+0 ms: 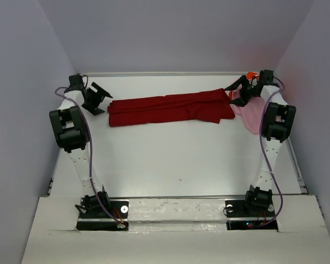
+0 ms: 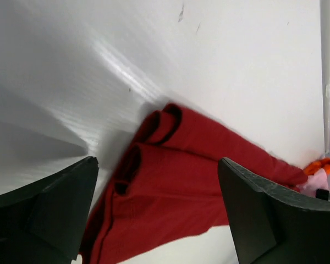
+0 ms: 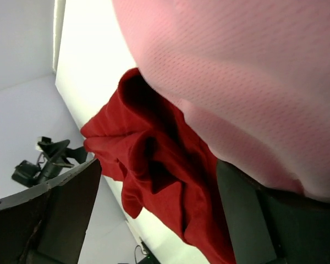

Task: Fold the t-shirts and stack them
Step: Fold the other side of the tshirt into a rectangle

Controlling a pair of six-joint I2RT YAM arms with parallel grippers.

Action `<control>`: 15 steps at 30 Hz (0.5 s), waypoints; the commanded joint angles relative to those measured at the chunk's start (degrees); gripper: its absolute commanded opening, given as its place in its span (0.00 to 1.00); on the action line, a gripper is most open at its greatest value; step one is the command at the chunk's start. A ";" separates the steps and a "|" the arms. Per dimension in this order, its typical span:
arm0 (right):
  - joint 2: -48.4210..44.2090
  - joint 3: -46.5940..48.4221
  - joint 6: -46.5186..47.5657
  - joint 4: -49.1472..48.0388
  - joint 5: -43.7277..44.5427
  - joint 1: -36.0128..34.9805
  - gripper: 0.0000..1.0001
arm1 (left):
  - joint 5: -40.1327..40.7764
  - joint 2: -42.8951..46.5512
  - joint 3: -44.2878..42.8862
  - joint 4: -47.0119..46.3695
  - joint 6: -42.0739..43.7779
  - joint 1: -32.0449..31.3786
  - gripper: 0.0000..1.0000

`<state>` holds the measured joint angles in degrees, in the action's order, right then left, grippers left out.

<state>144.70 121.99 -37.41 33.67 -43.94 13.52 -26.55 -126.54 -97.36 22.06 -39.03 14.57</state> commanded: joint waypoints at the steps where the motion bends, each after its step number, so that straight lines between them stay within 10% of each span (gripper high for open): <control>1: -3.28 0.61 4.01 0.08 4.39 0.37 0.92 | 5.19 4.00 -3.27 2.72 3.25 -0.59 0.99; 8: -9.70 -0.97 3.66 1.13 2.11 0.37 0.84 | 2.82 15.95 0.50 -4.12 2.20 -1.47 0.99; 11: -12.86 -3.68 3.74 1.75 1.93 0.37 0.59 | -2.26 18.96 4.27 -5.88 1.24 -2.44 0.99; 13: -14.09 -4.66 3.75 1.84 1.93 -0.16 0.21 | -4.20 20.45 6.56 -7.46 0.53 -2.88 0.99; 15: -15.15 -5.88 3.31 1.84 0.45 -0.16 0.14 | -7.01 22.74 10.50 -11.86 -0.78 -3.75 0.99</control>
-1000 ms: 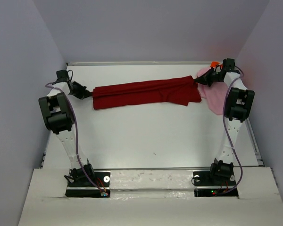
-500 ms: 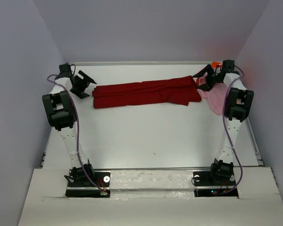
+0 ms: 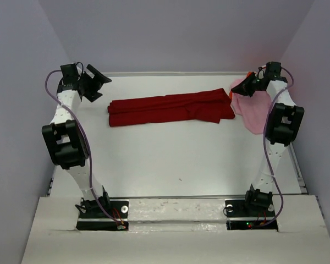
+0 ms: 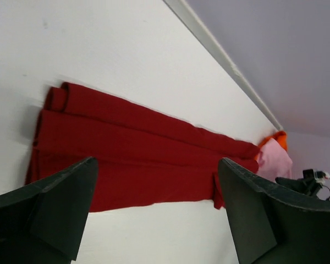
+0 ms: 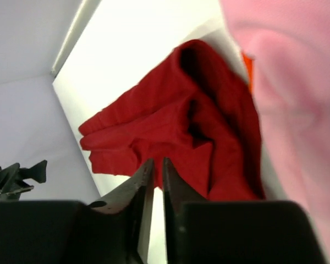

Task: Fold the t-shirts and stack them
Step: Fold the other side of the tshirt into a rectangle

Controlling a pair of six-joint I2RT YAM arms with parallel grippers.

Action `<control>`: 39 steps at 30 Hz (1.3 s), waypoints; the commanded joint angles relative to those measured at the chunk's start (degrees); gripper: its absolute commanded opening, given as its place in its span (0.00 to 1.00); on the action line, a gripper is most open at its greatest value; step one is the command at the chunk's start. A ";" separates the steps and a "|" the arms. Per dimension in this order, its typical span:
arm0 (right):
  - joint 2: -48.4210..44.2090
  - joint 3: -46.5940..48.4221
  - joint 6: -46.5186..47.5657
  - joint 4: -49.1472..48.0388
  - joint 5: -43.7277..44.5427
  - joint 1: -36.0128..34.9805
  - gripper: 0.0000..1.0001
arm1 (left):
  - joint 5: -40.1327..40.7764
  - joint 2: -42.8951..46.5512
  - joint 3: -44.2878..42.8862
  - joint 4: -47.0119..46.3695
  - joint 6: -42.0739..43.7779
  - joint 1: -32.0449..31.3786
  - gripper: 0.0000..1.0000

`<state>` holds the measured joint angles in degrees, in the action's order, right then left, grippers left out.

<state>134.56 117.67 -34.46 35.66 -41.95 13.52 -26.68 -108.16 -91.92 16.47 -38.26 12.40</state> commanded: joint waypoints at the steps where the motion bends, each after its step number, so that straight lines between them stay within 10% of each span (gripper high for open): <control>1: -5.10 -1.82 0.09 -0.15 -2.60 -0.77 0.13 | -7.59 4.80 6.04 -7.32 -2.08 -2.12 0.97; 7: -2.21 -1.74 1.59 1.61 -0.50 -7.36 0.00 | -10.15 -0.82 9.65 -10.22 -4.27 -7.12 0.71; 9: -0.28 -1.04 1.50 1.78 0.64 -9.64 0.00 | -8.58 -2.93 9.22 -11.11 -4.02 -9.05 0.47; 11: 0.96 0.01 1.59 2.31 2.65 -10.88 0.00 | -7.87 -5.90 8.08 -10.15 -4.19 -9.76 0.00; 26: 6.50 5.56 9.75 11.80 17.33 -12.64 0.00 | 1.44 -17.70 -6.16 5.04 1.87 -12.05 0.00; 39: -7.29 -20.97 14.86 9.08 25.87 -14.92 0.00 | 14.54 -13.84 2.52 18.42 5.21 -17.23 0.00</control>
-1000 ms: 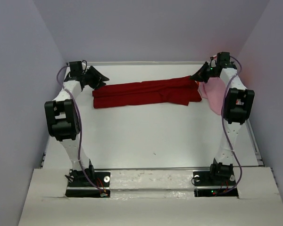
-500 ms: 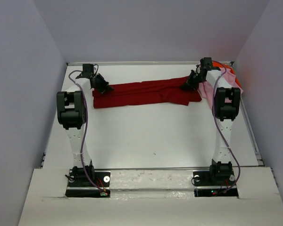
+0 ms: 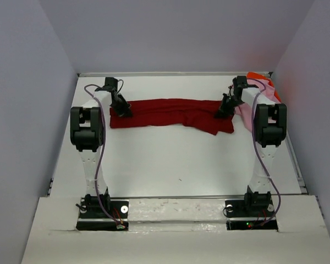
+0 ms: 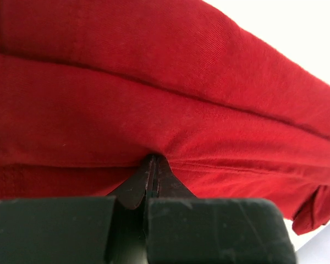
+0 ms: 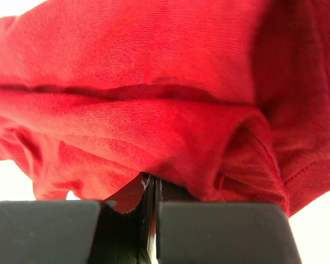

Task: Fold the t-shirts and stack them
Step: Fold the other side of the tshirt into a rectangle

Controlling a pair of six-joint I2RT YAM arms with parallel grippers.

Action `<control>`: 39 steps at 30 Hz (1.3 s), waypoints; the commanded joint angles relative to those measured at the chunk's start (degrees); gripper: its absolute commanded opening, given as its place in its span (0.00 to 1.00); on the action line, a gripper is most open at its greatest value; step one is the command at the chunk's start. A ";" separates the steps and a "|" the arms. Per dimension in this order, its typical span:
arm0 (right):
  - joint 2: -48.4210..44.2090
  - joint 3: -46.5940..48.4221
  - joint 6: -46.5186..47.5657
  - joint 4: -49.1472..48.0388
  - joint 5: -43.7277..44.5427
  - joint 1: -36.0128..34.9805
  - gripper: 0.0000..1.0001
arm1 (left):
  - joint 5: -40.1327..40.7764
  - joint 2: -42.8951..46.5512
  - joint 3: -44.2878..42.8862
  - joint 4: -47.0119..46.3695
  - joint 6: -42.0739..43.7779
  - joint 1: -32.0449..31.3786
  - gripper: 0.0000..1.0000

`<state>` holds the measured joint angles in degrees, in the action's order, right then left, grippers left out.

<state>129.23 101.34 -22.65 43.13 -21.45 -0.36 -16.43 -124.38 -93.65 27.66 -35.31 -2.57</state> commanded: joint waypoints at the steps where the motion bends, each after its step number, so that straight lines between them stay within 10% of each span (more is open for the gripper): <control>1: -3.53 -7.44 3.14 1.17 5.54 -1.65 0.00 | 4.82 3.52 6.87 7.41 2.26 -3.31 0.00; 21: -29.37 -37.42 5.43 2.13 7.49 -1.66 0.00 | 11.68 31.29 37.74 10.39 1.47 -6.05 0.00; 39: -41.25 -38.31 5.16 10.48 3.00 -1.66 0.11 | 8.97 42.20 33.01 15.14 1.29 -5.87 0.00</control>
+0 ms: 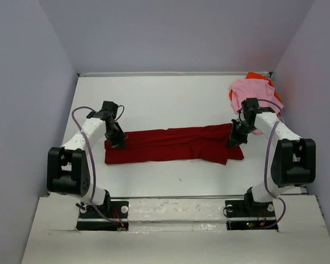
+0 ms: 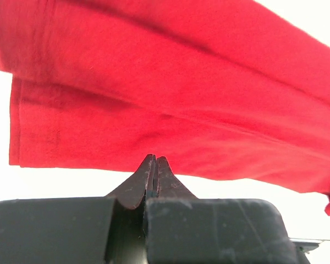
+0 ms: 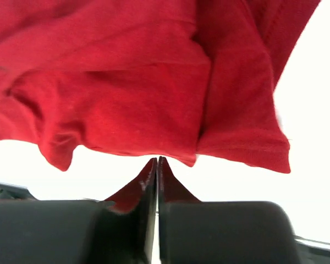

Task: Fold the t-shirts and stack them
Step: Fold the other side of the tshirt into a rectangle

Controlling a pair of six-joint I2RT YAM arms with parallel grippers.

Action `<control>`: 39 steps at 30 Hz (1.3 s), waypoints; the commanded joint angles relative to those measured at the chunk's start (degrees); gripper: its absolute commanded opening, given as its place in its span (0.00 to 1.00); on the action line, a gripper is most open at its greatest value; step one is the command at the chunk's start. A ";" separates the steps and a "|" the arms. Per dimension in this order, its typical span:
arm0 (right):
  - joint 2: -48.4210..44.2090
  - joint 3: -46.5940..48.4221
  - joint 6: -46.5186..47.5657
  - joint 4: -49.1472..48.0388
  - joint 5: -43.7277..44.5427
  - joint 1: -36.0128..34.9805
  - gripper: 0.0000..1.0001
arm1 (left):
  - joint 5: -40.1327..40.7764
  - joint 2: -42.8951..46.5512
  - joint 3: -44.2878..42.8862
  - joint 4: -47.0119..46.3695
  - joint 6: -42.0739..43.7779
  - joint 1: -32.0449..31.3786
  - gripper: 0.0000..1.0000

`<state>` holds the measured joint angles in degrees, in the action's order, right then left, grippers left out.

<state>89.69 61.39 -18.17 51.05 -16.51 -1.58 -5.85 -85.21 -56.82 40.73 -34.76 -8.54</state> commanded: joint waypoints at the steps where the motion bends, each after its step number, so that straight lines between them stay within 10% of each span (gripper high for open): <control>1: -1.54 0.94 0.86 1.78 -2.73 -0.44 0.39 | -2.06 3.29 -3.74 1.99 0.84 0.01 0.00; 4: -2.24 -2.58 0.25 -2.77 -9.48 0.26 0.68 | -5.05 5.57 -2.34 -0.65 1.63 0.01 0.00; 20: -1.45 -3.64 -0.37 -7.54 -21.10 9.32 0.67 | -14.80 8.75 2.94 -9.70 2.77 0.01 0.00; 24: -0.13 -3.64 -4.14 -11.67 -25.84 9.32 0.42 | -19.54 8.31 6.27 -14.70 1.37 -0.08 0.00; 25: 0.48 -3.47 -4.41 -12.28 -25.85 9.32 0.04 | -20.08 7.78 6.89 -15.41 0.93 -0.08 0.00; 39: 7.43 -7.59 -6.08 -21.34 -23.92 9.32 0.00 | -18.24 5.23 11.64 -18.84 -5.04 -1.13 0.00</control>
<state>96.09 55.55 -23.79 34.11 -40.14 7.53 -23.53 -78.70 -46.81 24.36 -37.63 -8.86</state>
